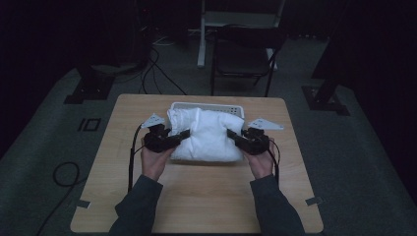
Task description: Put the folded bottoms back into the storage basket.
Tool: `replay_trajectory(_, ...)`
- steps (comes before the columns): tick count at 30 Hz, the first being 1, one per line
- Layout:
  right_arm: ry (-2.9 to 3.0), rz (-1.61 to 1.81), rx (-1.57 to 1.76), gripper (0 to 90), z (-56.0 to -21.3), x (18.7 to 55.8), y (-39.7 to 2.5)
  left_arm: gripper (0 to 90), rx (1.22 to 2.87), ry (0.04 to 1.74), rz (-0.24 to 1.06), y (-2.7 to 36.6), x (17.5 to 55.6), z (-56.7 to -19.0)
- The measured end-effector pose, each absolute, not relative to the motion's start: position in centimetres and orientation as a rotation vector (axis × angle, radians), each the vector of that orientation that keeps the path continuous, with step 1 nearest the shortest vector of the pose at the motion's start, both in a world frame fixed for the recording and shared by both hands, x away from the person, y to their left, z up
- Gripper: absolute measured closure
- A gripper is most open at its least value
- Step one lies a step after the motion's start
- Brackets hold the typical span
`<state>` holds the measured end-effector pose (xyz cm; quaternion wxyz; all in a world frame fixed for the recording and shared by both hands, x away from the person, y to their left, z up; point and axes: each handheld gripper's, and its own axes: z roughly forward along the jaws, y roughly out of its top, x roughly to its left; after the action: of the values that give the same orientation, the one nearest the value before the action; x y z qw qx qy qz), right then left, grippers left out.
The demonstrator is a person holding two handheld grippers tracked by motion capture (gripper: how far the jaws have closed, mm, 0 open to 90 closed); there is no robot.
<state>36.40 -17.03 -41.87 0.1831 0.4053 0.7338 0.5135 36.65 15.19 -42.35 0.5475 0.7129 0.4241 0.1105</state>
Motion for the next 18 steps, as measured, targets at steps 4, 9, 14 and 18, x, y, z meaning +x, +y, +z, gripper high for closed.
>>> replay_trajectory(4,2.064,1.453,1.148,71.1,-41.8,36.7,-17.0,55.0,1.691,1.006,0.266,15.2,36.9,-42.3)
replay_trajectory(9,2.06,1.451,1.155,71.1,-41.6,37.0,-17.0,55.0,1.683,1.009,0.259,15.1,37.3,-42.3)
replay_trajectory(14,2.054,1.449,1.155,71.1,-41.4,37.4,-17.0,55.0,1.682,1.012,0.26,15.2,37.8,-42.3)
replay_trajectory(18,2.051,1.454,1.164,71.2,-41.5,37.8,-17.0,55.0,1.682,1.013,0.264,15.1,38.1,-42.2)
